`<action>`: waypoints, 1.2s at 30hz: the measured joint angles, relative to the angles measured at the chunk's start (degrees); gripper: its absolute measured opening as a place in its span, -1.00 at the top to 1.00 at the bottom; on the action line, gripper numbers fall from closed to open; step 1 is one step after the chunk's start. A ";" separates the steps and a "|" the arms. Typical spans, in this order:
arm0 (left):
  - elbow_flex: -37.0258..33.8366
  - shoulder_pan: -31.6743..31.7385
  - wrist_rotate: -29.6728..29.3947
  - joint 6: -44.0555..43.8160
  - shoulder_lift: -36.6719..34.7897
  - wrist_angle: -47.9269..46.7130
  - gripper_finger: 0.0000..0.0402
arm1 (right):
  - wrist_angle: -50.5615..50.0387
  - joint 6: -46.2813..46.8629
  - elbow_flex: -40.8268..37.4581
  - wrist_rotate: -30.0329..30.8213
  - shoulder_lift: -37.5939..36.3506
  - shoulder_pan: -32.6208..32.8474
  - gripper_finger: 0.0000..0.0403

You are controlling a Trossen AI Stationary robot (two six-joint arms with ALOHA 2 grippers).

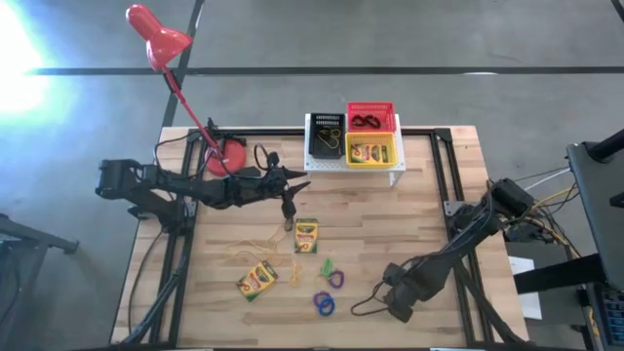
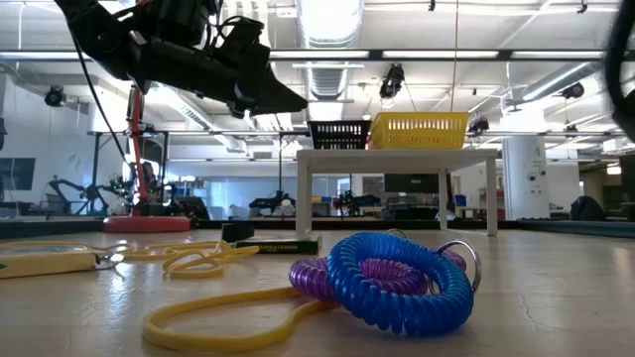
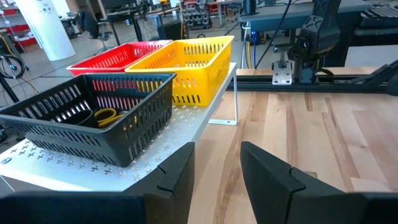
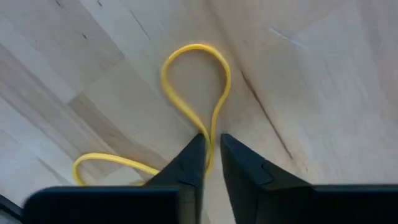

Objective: Pick & Place Office Desk Supplies
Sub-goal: Put the yellow rubber band into the black bin on the shelf

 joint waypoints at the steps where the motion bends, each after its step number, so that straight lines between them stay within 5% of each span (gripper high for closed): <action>1: 0.00 0.00 -0.01 -0.39 0.00 -0.14 0.34 | 1.17 -0.20 -0.81 1.87 -1.10 0.08 0.83; 5: 0.00 0.00 0.00 -0.56 0.00 -1.40 0.34 | 6.42 -3.40 -2.45 12.97 -6.40 -0.61 0.95; 18: 0.00 -2.29 2.97 -2.00 0.00 -0.83 0.34 | 25.02 -24.26 -16.65 71.44 -24.15 -2.61 0.96; 25: 0.36 -5.48 10.69 1.57 0.00 5.81 0.34 | 36.51 -39.07 -20.84 73.89 -27.49 -11.39 0.96; 29: 1.65 -5.73 12.64 2.89 0.00 6.59 0.34 | 52.22 -55.00 -23.43 72.00 -25.96 -16.65 0.96; 36: 2.27 -5.73 12.72 9.71 0.00 6.39 0.34 | 94.16 -81.82 -29.37 49.80 -19.97 -24.74 0.96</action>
